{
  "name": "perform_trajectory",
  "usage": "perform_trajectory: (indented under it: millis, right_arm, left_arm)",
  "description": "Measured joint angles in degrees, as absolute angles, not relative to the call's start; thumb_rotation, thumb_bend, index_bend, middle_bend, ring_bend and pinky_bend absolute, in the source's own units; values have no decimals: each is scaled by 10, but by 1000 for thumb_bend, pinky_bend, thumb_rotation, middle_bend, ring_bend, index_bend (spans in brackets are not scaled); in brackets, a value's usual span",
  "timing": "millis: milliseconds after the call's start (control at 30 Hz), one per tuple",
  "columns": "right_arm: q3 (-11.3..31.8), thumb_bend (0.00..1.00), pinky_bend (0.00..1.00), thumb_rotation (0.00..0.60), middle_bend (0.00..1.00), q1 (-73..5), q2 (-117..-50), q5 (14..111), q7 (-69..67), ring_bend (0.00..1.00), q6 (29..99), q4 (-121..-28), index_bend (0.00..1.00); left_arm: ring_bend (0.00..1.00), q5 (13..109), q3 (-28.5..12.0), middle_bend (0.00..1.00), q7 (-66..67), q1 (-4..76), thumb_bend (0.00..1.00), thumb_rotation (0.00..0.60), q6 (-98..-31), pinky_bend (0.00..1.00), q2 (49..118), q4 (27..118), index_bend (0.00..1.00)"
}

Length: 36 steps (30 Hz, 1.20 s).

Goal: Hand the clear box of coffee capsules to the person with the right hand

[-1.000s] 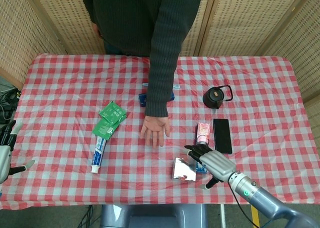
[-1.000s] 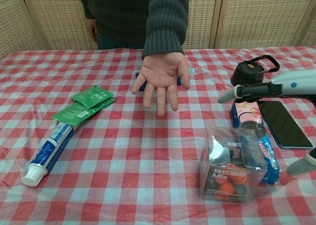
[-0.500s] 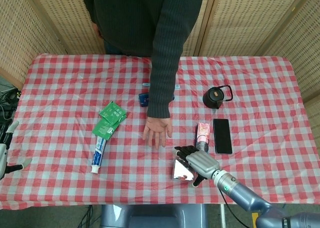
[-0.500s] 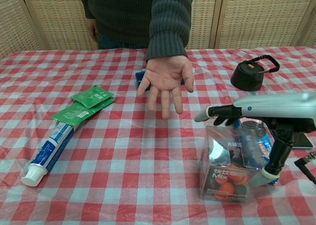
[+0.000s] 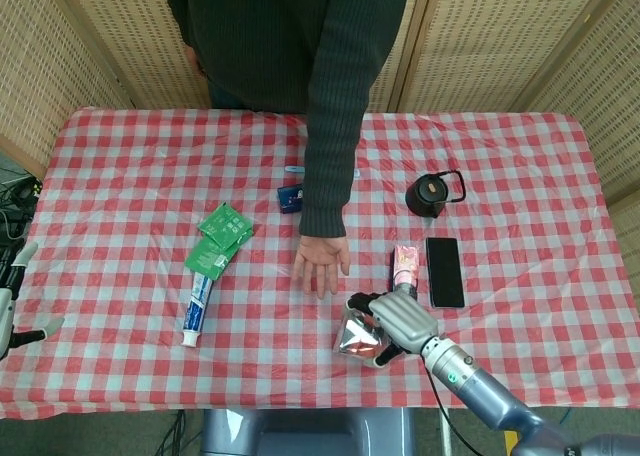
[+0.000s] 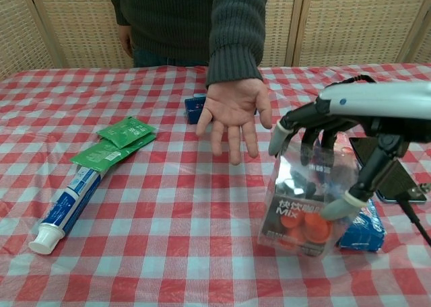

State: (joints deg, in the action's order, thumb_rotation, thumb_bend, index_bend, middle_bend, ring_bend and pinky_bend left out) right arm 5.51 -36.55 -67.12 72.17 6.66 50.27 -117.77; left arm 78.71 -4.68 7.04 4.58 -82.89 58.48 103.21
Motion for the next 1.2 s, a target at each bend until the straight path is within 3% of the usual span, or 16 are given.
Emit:
perform_trajectory:
  millis: [133, 267, 433, 800, 1133, 1200]
  right_arm:
    - [80, 514, 589, 600, 577, -365, -607, 732, 30, 602, 512, -1222, 465]
    - [117, 535, 589, 600, 576, -373, -551, 732, -20, 601, 510, -1253, 466]
    - [173, 574, 588, 600, 577, -411, -528, 698, -71, 601, 488, -1261, 466]
    - [182, 581, 589, 600, 578, -515, -612, 574, -2, 601, 457, -1219, 466]
    - [162, 581, 588, 600, 577, -571, -696, 488, 120, 598, 522, -1157, 464]
    - [161, 531, 535, 600, 532, -573, -697, 480, 127, 555, 527, -1155, 424]
  left_arm:
    - [0, 786, -47, 0, 67, 47, 0, 600, -827, 0, 583, 1031, 0]
    - [0, 782, -47, 0, 67, 50, 0, 600, -821, 0, 582, 1031, 0]
    - [0, 777, -48, 0, 72, 55, 0, 600, -813, 0, 582, 1034, 0]
    - [0, 761, -51, 0, 69, 58, 0, 600, -809, 0, 582, 1030, 0]
    - [0, 760, -51, 0, 50, 56, 0, 600, -809, 0, 575, 1023, 0]
    - [0, 762, -50, 0, 49, 56, 0, 600, -811, 0, 575, 1023, 0]
